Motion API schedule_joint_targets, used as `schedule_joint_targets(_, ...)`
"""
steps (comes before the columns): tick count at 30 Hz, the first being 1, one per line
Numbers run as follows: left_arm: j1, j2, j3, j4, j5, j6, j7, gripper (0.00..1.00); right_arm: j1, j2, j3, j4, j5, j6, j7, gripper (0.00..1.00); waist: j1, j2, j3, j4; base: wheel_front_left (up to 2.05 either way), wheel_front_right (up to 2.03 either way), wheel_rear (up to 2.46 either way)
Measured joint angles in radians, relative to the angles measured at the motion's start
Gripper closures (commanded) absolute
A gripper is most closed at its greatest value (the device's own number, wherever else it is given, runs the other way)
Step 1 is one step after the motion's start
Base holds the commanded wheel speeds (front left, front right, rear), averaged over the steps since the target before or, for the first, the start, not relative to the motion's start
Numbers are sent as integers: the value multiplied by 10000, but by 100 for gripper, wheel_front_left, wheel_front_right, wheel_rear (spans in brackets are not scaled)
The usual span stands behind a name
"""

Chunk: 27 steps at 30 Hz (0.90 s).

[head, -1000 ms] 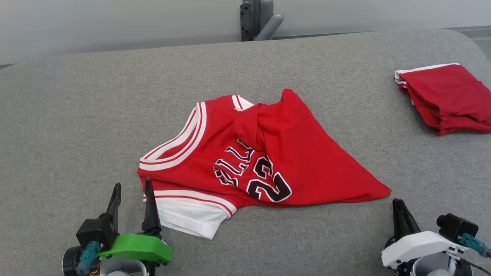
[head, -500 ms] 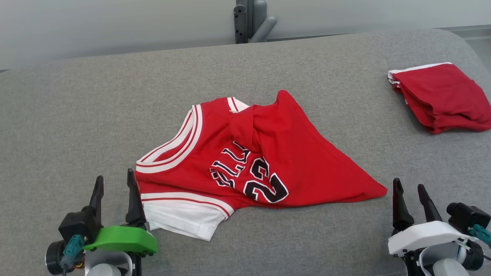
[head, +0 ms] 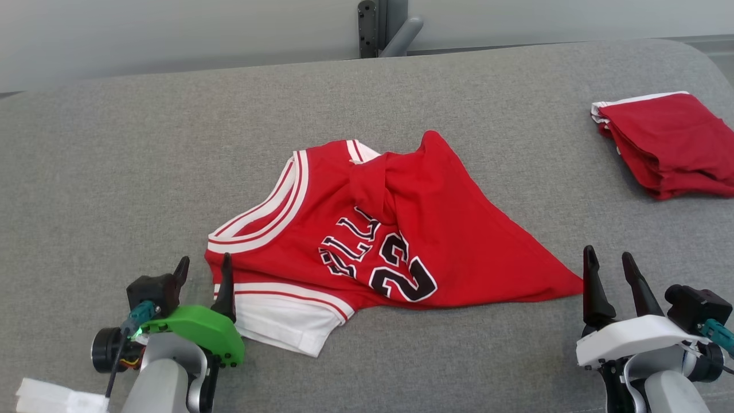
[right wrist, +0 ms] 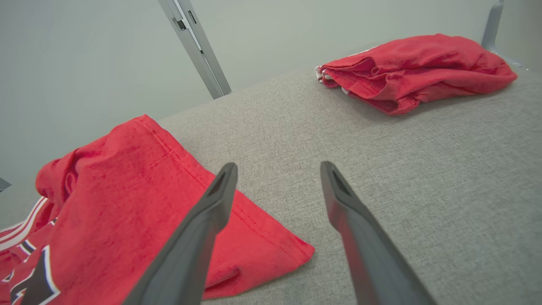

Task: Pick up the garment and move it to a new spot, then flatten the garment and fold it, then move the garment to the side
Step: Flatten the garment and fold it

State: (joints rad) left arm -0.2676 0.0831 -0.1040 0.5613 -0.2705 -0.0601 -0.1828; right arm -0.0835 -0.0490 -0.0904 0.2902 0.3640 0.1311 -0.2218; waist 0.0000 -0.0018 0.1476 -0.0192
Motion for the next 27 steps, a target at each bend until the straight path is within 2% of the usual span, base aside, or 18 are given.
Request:
schedule_joint_targets(9, -1646, 247, -295, 2213, -217, -382, 1022, 0, -161, -2, 63, -111, -69, 0, 15, 0, 0, 0, 371, -241, 0, 0, 0)
schedule_joint_targets(10, -1750, 245, -334, 2428, -295, -433, 1174, 4, -171, 0, 59, -117, -69, 0, 15, 0, 0, 0, 412, -266, 0, 0, 0)
schedule_joint_targets(12, -1938, 263, -391, 2744, -322, -462, 1214, 64, -198, -2, 61, -125, -69, 0, 13, 0, 0, 0, 488, -310, 0, 0, 0)
schedule_joint_targets(13, -2059, 286, -435, 2867, -326, -483, 1212, 100, -218, 0, 67, -138, -69, 0, 13, 0, 0, 0, 524, -330, 0, 0, 0)
schedule_joint_targets(15, -2246, 307, -506, 3039, -353, -539, 1051, 100, -246, -2, 61, -150, -69, 0, 4, 0, 0, 0, 597, -362, 0, 0, 0)
schedule_joint_targets(21, -2905, 320, -558, 3093, -238, -451, -293, 100, -313, -2, 2, -196, -88, 0, -73, 0, 0, 0, 799, -349, 0, 0, 0)
schedule_joint_targets(27, -3630, 401, -721, 2688, 198, -284, -740, 100, -477, 0, 52, -242, -138, 0, -102, 0, 0, 0, 1004, -299, 0, 0, 0)
